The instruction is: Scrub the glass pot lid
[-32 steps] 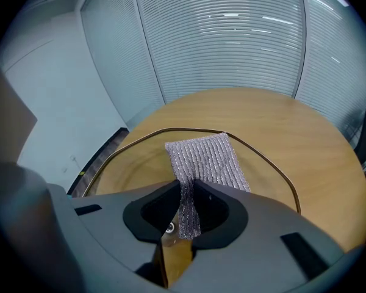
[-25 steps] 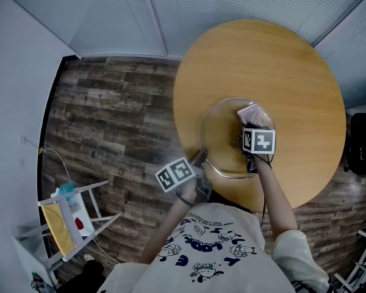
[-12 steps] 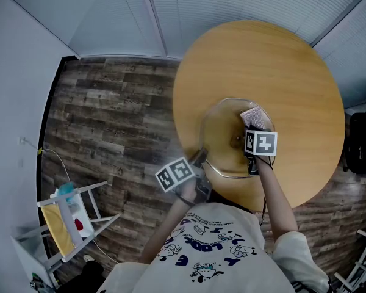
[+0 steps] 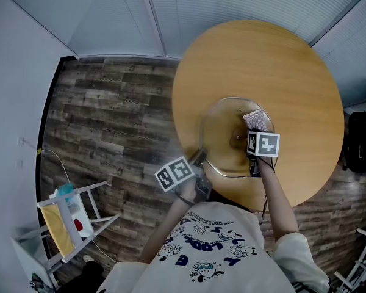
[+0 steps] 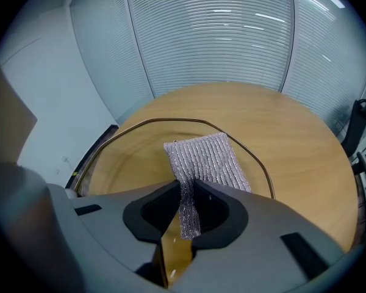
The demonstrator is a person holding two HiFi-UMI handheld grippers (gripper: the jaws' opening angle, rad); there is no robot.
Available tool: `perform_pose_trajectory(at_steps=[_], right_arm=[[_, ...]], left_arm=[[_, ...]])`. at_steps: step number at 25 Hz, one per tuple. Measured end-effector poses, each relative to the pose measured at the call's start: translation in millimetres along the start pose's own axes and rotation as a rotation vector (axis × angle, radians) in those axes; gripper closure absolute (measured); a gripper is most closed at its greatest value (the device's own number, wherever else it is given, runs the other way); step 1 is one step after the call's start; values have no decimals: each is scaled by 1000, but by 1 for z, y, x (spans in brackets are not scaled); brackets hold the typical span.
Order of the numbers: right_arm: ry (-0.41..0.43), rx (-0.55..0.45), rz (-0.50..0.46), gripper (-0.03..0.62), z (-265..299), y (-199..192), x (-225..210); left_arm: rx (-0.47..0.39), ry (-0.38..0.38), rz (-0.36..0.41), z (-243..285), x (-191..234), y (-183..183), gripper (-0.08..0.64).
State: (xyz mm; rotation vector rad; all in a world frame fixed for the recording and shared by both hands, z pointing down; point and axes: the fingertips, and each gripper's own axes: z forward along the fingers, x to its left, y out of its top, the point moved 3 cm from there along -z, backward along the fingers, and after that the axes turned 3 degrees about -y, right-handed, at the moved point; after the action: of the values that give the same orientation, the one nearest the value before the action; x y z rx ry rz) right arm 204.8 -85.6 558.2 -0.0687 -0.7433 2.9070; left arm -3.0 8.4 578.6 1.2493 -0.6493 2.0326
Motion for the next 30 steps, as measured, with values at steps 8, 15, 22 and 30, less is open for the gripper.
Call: perform_pose_trajectory(at_steps=[8,15,22,30], right_arm=[[-7,24,-7,517,-7,-7,-6],[-8,44,-18,517,-10,-15,-9],[-1,65,-30,517,-13,-22,-10],[13,88,-44,517,-18,-33,-7]], left_arm=[[2,-3,-2,1,-3,0,488],[2,-8,-3,-1,-3,0,488],[1,-10,-5,1,-4,0,488],[0,-10,-10,1,-3,0,488]])
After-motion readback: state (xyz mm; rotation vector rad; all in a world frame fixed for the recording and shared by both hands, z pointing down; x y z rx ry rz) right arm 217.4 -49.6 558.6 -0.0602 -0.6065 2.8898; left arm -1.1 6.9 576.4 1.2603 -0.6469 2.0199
